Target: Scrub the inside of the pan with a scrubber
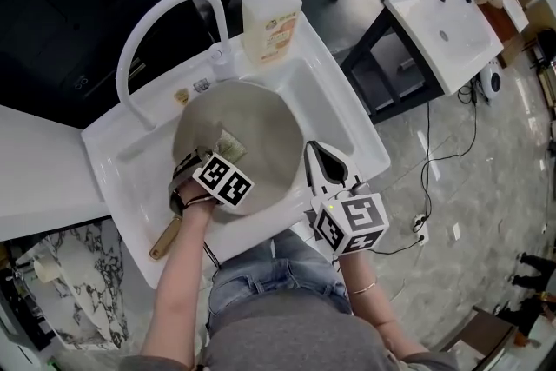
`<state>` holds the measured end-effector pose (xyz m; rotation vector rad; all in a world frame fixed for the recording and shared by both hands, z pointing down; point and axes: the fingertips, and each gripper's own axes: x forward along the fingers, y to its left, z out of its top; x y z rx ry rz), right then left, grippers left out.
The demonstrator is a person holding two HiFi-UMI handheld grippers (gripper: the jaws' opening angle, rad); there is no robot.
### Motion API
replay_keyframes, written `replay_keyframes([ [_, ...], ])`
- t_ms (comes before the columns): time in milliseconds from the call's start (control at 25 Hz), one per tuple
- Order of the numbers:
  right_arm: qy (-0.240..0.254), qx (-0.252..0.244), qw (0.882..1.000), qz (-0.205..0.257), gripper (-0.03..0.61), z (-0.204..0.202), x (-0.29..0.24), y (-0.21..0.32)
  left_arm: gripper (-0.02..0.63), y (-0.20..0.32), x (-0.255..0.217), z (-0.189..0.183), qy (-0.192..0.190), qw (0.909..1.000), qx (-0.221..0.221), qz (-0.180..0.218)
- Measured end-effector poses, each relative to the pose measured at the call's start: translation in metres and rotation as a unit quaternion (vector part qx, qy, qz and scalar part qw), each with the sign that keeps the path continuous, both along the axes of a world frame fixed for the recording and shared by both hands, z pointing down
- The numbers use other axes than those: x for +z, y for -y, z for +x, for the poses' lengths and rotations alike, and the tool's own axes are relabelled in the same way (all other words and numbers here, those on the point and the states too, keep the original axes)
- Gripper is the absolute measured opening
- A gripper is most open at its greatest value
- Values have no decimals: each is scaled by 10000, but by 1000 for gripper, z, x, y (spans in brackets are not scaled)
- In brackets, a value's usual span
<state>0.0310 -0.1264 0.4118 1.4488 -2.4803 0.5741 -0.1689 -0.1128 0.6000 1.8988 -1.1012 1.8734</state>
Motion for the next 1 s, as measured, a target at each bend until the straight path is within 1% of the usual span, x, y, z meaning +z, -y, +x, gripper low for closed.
replay_keyframes([
  [80, -9, -41, 10000, -3, 11, -5, 0, 1, 64, 6, -5, -7, 133, 9998, -72, 152],
  [200, -13, -92, 10000, 8, 11, -11, 0, 2, 64, 15, -14, -21, 458, 9981, -57, 407],
  [320, -22, -130, 9999, 20, 11, -15, -1, 1, 64, 22, -24, -36, 599, 9961, -149, 624],
  [480, -34, -169, 9998, 53, 11, -16, -4, 1, 64, 30, -38, -51, 565, 9937, -386, 885],
  [680, -47, -208, 9998, 64, 11, -19, -7, -1, 64, 38, -58, -59, 394, 9900, -539, 1242],
  [760, -58, -217, 9997, 76, 11, -22, -8, -3, 64, 41, -69, -63, 245, 9873, -624, 1439],
  [840, -71, -206, 9997, 85, 11, -23, -8, -5, 64, 43, -82, -63, -89, 9837, -713, 1650],
  [920, -94, -153, 9998, 83, 11, -22, -7, -8, 64, 43, -95, -56, -617, 9783, -775, 1822],
  [1000, -123, -59, 9999, 76, 11, -20, -7, -10, 64, 41, -106, -42, -1307, 9695, -859, 1886],
])
